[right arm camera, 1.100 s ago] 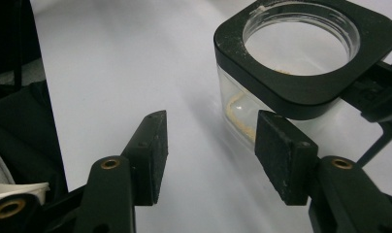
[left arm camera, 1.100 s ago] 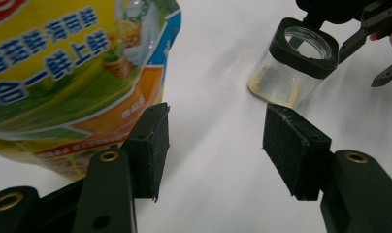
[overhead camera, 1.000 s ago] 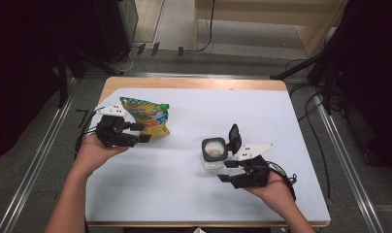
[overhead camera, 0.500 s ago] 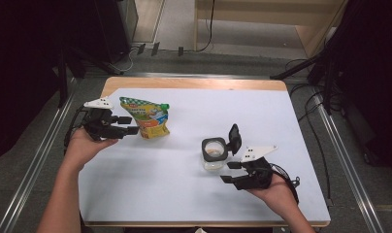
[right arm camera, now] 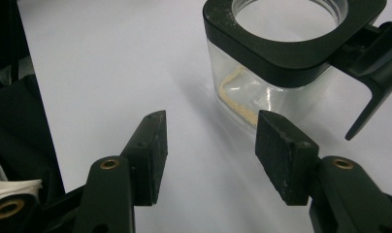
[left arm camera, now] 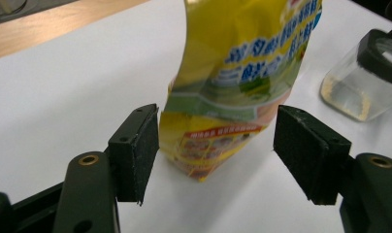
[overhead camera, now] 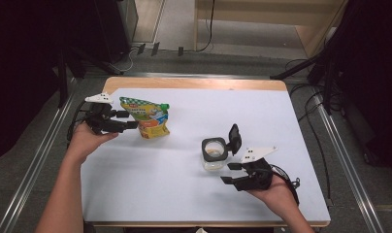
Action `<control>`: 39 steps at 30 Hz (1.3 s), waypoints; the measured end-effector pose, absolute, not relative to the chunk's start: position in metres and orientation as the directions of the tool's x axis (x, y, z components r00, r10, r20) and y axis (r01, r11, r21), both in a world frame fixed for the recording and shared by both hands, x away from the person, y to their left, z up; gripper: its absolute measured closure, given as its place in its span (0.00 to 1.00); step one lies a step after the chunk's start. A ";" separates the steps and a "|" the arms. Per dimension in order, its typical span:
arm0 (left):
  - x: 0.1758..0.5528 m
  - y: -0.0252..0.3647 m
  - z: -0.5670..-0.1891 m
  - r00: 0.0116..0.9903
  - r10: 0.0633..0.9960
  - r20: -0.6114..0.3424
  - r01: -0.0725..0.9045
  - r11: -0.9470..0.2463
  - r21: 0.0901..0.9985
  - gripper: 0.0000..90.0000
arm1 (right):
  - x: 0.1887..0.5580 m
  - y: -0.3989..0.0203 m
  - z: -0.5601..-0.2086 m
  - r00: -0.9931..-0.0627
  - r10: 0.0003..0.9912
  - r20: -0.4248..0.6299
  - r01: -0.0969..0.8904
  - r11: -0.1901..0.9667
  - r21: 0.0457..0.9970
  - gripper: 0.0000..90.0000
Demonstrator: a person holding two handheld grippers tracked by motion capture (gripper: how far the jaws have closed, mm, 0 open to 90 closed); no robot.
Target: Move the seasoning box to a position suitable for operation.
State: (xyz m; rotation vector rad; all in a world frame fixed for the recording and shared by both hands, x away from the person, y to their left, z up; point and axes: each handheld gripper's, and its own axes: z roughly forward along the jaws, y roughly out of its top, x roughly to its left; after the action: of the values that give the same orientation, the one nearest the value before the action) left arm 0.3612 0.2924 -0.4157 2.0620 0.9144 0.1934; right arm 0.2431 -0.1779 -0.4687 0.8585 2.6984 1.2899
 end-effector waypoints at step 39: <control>0.356 0.253 -0.410 0.723 0.674 -0.152 0.538 -0.411 0.736 0.48 | 0.242 -0.172 -0.472 -0.855 0.483 0.190 0.457 0.525 0.718 0.52</control>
State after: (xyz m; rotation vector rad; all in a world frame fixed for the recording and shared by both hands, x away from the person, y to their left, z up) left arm 0.3561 0.2527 -0.4097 2.1110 0.9154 0.2131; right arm 0.2417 -0.1721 -0.4723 0.8367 2.7147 1.2637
